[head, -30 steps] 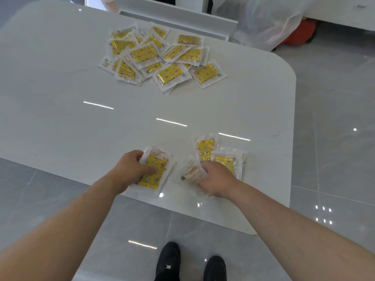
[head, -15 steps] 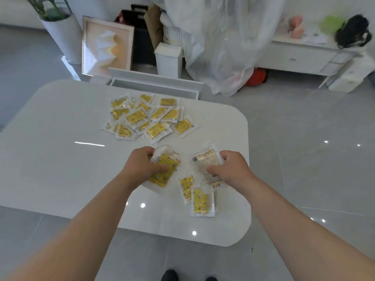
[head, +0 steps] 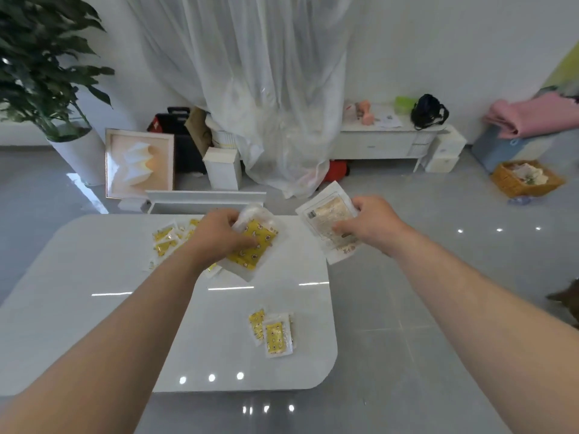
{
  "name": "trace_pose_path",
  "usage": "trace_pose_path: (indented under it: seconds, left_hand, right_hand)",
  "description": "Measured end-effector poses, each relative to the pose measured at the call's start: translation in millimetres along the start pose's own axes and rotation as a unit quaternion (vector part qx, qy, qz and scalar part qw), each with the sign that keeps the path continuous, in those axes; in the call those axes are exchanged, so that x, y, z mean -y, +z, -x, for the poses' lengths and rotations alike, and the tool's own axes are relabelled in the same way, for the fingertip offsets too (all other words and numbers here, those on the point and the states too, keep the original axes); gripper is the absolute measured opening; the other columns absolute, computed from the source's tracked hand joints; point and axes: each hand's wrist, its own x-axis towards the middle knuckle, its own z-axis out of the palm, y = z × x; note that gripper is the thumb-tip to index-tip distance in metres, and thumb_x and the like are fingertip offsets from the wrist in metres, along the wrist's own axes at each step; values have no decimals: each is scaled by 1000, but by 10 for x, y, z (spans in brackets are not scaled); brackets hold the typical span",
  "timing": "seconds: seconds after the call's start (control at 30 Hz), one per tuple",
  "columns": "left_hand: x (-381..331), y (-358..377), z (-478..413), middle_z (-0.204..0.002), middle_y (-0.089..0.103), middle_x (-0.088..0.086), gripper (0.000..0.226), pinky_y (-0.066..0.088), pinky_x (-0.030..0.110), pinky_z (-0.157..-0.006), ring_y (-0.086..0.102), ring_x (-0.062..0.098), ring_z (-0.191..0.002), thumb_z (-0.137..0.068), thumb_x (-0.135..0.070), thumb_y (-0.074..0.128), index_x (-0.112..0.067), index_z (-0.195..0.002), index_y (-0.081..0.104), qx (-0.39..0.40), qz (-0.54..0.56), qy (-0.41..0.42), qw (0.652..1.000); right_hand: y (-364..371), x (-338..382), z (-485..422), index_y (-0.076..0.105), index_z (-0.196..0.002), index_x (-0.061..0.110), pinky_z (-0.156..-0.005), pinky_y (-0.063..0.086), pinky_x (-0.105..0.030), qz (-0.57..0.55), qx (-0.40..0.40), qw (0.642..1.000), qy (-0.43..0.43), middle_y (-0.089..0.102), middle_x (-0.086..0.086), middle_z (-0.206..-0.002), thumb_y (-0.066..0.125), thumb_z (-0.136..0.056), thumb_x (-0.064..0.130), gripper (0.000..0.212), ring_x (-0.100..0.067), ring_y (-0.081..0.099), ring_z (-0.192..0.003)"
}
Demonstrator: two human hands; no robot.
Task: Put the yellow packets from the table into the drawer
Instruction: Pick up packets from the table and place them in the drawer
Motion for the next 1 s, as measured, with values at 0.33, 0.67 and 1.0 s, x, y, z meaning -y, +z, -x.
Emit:
trace_pose_path:
  seconds: [0.33,0.67,1.0]
  left_hand:
    - [-1101,948,158,-86,72,-1,23,57,40,-76,70,18,-78,-75,-12,78,-26,-86,63,-42,82,14,996]
    - [-1704,1555,-171,-94,73,3,31,57,46,-81,70,22,-85,-74,-16,79,-15,-102,66,-96,115,-18,989]
    - [-1915,1645,-1646,-96,73,4,35,56,49,-83,70,24,-87,-73,-17,80,-15,-105,65,-124,136,-46,982]
  right_hand:
    - [-1492,-494,89,67,-89,20,-51,52,-17,-55,-3,998,-7,73,6,-84,78,-77,6,22,-5,71,-68]
    - [-2355,-907,-438,67,-87,21,-62,58,-28,-64,32,997,-21,74,2,-87,78,-77,3,23,-13,73,-73]
    - [-2617,-894,-2016,69,-98,15,-73,60,-39,-65,47,997,2,75,0,-91,77,-77,2,27,-18,74,-79]
